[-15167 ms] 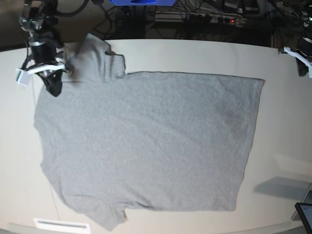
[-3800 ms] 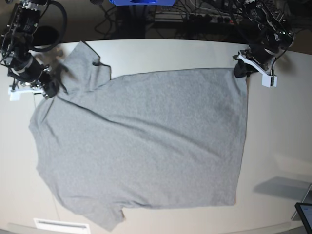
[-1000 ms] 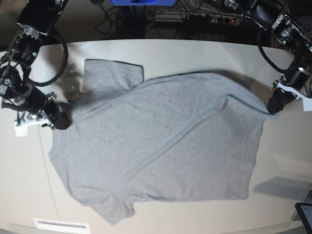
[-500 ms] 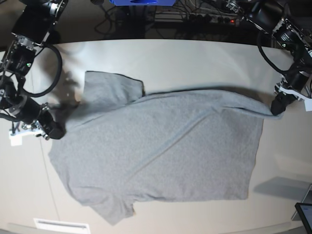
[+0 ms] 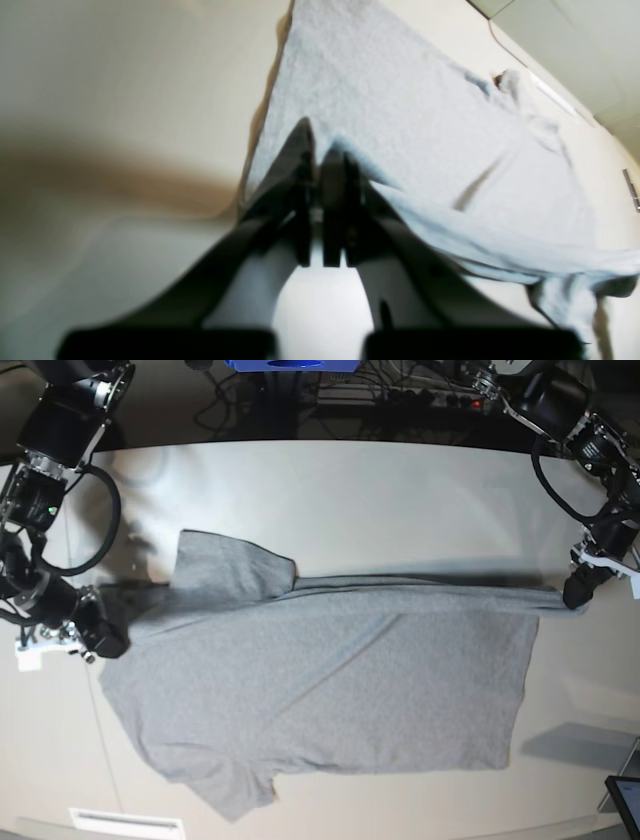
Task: Fold the T-shirt properly
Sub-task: 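Lift the shoulder edge with both grippers and fold it over the body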
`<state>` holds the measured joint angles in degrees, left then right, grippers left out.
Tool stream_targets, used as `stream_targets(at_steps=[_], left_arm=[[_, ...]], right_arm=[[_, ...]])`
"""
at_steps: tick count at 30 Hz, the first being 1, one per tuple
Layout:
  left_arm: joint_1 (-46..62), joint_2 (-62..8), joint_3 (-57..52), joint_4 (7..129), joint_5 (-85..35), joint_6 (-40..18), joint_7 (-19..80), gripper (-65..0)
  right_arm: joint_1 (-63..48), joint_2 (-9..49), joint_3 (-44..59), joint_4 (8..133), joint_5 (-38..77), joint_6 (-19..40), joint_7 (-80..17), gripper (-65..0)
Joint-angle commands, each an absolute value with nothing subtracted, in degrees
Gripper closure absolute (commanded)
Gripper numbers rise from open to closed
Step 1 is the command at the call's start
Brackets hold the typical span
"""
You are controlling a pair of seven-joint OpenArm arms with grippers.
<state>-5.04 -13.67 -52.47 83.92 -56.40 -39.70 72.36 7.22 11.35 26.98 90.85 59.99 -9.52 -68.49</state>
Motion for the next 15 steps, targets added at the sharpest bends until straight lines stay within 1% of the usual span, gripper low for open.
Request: stream_targets(at_steps=[1,5,9,15], left_arm=[[-6.55,-14.81,-52.53,84.62,-56.48,-40.00,70.37,0.0],[-7.08,-14.20,-52.00,84.26,-50.59,-40.00,66.59,0.0],[-7.52,-13.85,-52.00,81.10,-48.57,-40.00,66.15,0.0],[-9.36,-13.76,-50.33,78.11,-42.59,-40.00,62.64,0.0]], right_arm=[[8.48,12.26,27.21,91.65,61.14,-9.01,-67.82,0.0],[8.57,12.35,26.95,91.21,61.14,-9.01,-66.15,0.0],[8.57,12.35,26.77,89.10,61.05,-8.92,-65.71,0.0],[8.57,12.44,26.59,86.02,60.79,-3.74,-64.22,0.0]])
